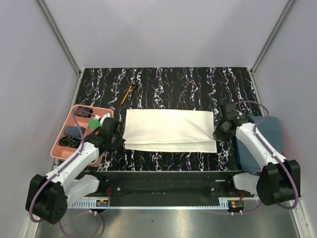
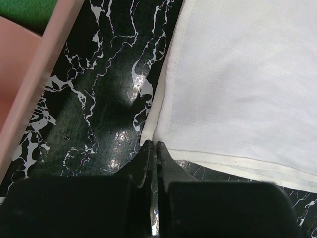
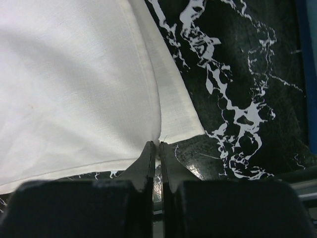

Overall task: Fold the napkin into a case and place the utensils inside
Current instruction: Fold and flatten the napkin at the center of the board.

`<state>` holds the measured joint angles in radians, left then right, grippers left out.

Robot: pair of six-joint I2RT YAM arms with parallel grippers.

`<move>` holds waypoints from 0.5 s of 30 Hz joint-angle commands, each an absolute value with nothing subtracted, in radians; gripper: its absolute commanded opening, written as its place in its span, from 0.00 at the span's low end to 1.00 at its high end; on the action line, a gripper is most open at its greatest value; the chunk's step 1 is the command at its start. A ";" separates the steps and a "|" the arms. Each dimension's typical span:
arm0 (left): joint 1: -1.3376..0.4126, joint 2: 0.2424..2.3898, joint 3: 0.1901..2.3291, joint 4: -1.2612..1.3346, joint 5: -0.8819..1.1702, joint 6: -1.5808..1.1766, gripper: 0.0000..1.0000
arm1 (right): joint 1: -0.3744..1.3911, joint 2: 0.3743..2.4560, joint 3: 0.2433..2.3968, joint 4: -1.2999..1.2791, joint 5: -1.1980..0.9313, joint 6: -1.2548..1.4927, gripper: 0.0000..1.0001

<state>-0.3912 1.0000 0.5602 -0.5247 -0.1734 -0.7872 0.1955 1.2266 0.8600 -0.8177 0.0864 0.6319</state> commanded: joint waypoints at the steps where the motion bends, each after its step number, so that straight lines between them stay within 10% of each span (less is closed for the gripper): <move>1: -0.394 0.973 0.549 -0.538 -0.184 -0.793 0.00 | 0.186 1.210 0.784 -0.867 0.120 0.773 0.00; 15: -0.394 1.028 0.535 -0.522 -0.181 -0.787 0.00 | 0.155 1.400 0.752 -0.790 0.071 0.928 0.00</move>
